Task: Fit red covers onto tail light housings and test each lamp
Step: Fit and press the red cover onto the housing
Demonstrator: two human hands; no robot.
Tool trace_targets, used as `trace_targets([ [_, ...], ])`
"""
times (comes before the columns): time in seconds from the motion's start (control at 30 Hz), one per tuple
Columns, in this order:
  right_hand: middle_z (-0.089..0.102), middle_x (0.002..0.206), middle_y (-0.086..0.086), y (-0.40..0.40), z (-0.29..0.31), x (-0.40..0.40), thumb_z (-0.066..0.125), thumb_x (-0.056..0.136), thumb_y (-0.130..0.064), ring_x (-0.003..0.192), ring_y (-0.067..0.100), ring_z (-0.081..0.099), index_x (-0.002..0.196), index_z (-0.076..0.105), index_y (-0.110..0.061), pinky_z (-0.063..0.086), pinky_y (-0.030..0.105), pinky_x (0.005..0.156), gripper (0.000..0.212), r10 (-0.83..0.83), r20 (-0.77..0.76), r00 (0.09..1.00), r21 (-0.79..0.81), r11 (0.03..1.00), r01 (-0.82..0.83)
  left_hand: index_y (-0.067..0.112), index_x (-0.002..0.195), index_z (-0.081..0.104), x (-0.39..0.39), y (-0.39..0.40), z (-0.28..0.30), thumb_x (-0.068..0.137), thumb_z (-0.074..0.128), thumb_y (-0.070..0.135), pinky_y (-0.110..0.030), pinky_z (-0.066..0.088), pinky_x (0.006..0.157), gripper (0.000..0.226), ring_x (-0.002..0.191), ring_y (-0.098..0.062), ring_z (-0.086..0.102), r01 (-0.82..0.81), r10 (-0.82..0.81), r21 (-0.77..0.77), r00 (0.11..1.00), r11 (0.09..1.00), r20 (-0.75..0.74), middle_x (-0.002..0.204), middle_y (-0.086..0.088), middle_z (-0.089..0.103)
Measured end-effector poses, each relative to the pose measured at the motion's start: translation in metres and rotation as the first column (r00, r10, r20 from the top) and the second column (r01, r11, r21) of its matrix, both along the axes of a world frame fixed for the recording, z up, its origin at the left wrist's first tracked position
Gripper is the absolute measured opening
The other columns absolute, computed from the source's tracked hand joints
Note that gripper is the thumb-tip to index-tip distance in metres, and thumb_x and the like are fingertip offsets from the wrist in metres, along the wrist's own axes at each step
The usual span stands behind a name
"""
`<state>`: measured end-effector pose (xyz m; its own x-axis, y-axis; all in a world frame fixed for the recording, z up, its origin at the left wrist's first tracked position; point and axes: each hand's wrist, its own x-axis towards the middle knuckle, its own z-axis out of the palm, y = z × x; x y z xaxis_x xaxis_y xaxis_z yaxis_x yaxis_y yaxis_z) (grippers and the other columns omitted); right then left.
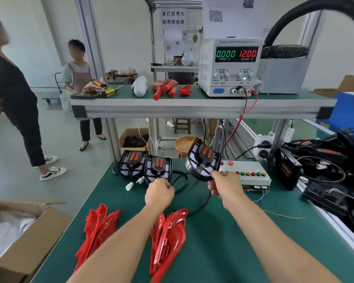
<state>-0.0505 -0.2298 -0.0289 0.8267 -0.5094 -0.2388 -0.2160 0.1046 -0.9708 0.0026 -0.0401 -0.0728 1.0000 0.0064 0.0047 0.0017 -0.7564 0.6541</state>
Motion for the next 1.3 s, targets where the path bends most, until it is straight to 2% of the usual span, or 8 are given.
trace_targets([
  [0.2, 0.063, 0.050, 0.004, -0.004, 0.026, -0.053, 0.067, 0.090, -0.015, 0.039, 0.010, 0.056, 0.079, 0.068, 0.001, 0.044, 0.018, 0.039, 0.020, -0.008, 0.121, 0.993, -0.034, 0.999, 0.012, 0.022, 0.087, 0.058, -0.024, 0.002, 0.021, 0.103, 0.054, 0.032, -0.029, 0.042, 0.061, 0.019, 0.063, -0.015, 0.066, 0.082, -0.031, -0.284, 0.984, 0.955, 0.178, 0.062, 0.000, 0.066],
  [0.37, 0.064, 0.050, 0.002, 0.006, 0.058, -0.107, 0.069, 0.091, -0.015, 0.041, 0.009, 0.058, 0.073, 0.068, -0.002, 0.046, 0.019, 0.040, 0.023, -0.008, 0.218, 0.976, -0.052, 0.998, 0.020, 0.022, 0.093, 0.053, -0.052, -0.007, 0.045, 0.108, 0.047, 0.028, -0.033, 0.056, 0.062, 0.017, 0.046, -0.012, 0.065, 0.085, -0.028, -0.534, 0.993, 0.841, 0.115, 0.051, 0.000, 0.067],
  [0.47, 0.064, 0.050, 0.001, 0.013, 0.074, -0.144, 0.068, 0.092, -0.012, 0.042, 0.008, 0.058, 0.073, 0.066, -0.004, 0.046, 0.018, 0.040, 0.021, -0.022, 0.238, 0.971, 0.004, 1.000, 0.022, 0.017, 0.089, 0.054, -0.079, -0.014, 0.052, 0.108, 0.047, 0.020, -0.028, 0.051, 0.053, 0.021, 0.043, -0.012, 0.060, 0.046, -0.031, -0.724, 0.999, 0.689, 0.034, 0.041, 0.009, 0.053],
  [0.57, 0.064, 0.052, 0.002, 0.027, 0.070, -0.186, 0.066, 0.093, -0.009, 0.042, 0.009, 0.060, 0.078, 0.066, -0.002, 0.047, 0.019, 0.040, 0.016, -0.037, 0.214, 0.976, 0.079, 0.997, 0.021, 0.012, 0.079, 0.051, -0.115, -0.016, 0.040, 0.107, 0.048, 0.015, -0.027, 0.043, 0.047, 0.028, 0.042, -0.015, 0.056, 0.090, -0.126, -0.762, 0.992, 0.642, 0.011, 0.045, 0.010, 0.045],
  [0.87, 0.070, 0.059, 0.011, 0.078, -0.040, -0.269, 0.064, 0.097, -0.006, 0.053, 0.019, 0.071, 0.084, 0.061, 0.007, 0.054, 0.023, 0.044, 0.018, -0.231, 0.006, 0.973, 0.395, 0.895, 0.210, 0.009, 0.090, 0.060, -0.165, 0.002, 0.015, 0.105, 0.053, 0.008, -0.021, 0.036, 0.046, 0.017, 0.047, -0.014, 0.045, 0.537, -0.602, -0.412, 0.798, 0.736, -0.035, 0.064, -0.009, 0.054],
  [1.03, 0.070, 0.064, 0.016, 0.092, -0.056, -0.267, 0.064, 0.097, -0.005, 0.060, 0.022, 0.073, 0.092, 0.060, 0.011, 0.057, 0.022, 0.048, 0.018, -0.256, -0.075, 0.964, 0.592, 0.767, 0.250, 0.000, 0.100, 0.068, -0.156, -0.001, 0.010, 0.104, 0.056, 0.010, -0.018, 0.037, 0.048, 0.016, 0.046, -0.006, 0.043, 0.600, -0.625, -0.182, 0.767, 0.779, -0.147, 0.061, 0.003, 0.054],
  [1.2, 0.073, 0.066, 0.019, 0.098, -0.051, -0.256, 0.064, 0.097, -0.001, 0.073, 0.029, 0.073, 0.094, 0.060, 0.012, 0.060, 0.024, 0.051, 0.014, -0.244, -0.126, 0.961, 0.667, 0.697, 0.264, 0.003, 0.091, 0.073, -0.146, -0.011, 0.015, 0.097, 0.055, 0.007, -0.015, 0.036, 0.056, 0.019, 0.056, -0.007, 0.049, 0.644, -0.632, 0.121, 0.765, 0.755, -0.127, 0.079, -0.013, 0.070],
  [1.3, 0.074, 0.074, 0.024, 0.101, -0.048, -0.252, 0.064, 0.096, 0.000, 0.074, 0.029, 0.073, 0.096, 0.061, 0.012, 0.060, 0.025, 0.050, 0.013, -0.220, -0.135, 0.966, 0.707, 0.662, 0.249, 0.006, 0.098, 0.077, -0.144, -0.015, 0.019, 0.097, 0.056, 0.012, -0.024, 0.045, 0.073, 0.022, 0.074, -0.014, 0.062, 0.619, -0.616, 0.201, 0.783, 0.759, -0.084, 0.091, -0.008, 0.075],
])
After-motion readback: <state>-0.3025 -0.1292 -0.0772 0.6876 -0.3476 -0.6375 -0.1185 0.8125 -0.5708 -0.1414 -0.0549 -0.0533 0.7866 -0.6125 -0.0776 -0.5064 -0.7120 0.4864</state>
